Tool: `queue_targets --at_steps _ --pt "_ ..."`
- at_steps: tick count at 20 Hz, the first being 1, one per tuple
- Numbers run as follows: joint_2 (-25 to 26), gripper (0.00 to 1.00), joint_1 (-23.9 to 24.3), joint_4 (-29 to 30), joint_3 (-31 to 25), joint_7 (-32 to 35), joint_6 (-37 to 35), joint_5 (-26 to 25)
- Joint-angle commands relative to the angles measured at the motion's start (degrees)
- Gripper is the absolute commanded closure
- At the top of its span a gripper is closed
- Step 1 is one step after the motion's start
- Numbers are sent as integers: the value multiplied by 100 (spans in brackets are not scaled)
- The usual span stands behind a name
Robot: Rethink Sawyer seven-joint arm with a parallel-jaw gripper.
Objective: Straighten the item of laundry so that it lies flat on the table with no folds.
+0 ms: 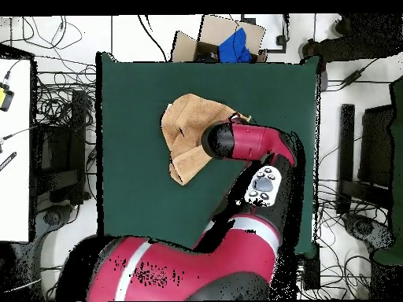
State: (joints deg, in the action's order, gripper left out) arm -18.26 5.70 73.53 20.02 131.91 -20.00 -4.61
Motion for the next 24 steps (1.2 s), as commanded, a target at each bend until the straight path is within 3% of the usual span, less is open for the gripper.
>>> queue_targets --at_steps 1,7,16,24 --pt "-597 0 197 517 -1165 -1110 -1190 -312" --pt "-980 0 451 826 -1428 -1258 -1451 -419" --pt "-1385 0 488 793 -1603 -1252 -2116 -358" --pt "-1294 0 582 858 -1920 -869 -1813 -290"
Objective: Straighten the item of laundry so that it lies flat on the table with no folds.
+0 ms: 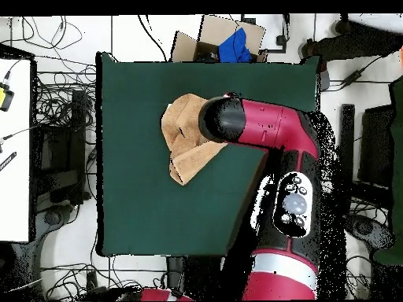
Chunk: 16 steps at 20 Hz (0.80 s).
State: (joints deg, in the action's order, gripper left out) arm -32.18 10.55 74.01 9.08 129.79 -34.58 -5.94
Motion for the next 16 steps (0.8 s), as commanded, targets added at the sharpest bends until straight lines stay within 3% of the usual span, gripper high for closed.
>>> queue_targets --at_steps 1,7,16 --pt "162 0 142 861 -939 -575 -194 -102" --pt "498 0 173 713 -1134 -291 282 -129" --pt "975 0 53 234 -1168 1 262 -146"
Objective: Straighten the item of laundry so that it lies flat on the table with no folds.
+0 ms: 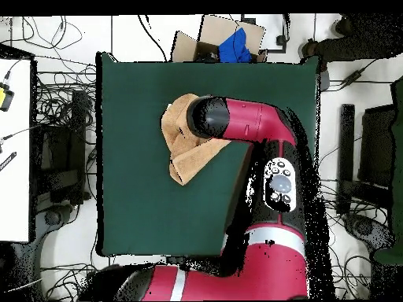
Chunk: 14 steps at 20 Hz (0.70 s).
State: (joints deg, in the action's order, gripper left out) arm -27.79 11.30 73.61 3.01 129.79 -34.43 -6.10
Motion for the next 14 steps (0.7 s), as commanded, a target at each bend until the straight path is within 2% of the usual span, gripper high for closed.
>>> queue_targets --at_steps 1,14 --pt "591 0 -51 236 -558 68 283 -112" --pt "1522 0 -282 -546 -394 487 1122 -82"
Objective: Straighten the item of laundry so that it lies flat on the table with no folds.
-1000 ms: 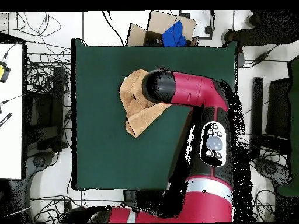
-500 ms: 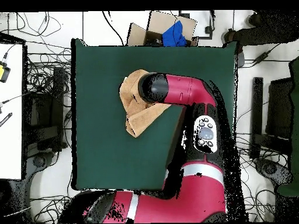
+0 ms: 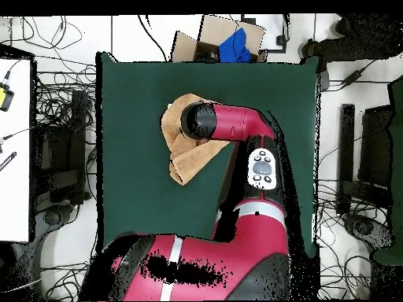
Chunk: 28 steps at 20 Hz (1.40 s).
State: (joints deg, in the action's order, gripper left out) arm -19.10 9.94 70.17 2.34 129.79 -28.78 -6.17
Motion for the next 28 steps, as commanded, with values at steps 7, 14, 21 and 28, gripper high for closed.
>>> queue_targets --at_steps 7,14,21,28 --pt "1287 0 -175 -878 -334 474 934 17" --pt "1618 0 -327 -1279 -175 748 1180 127" --pt "1998 0 -464 -1899 118 1034 1389 237" --pt "2106 0 -386 -2092 97 876 1307 255"
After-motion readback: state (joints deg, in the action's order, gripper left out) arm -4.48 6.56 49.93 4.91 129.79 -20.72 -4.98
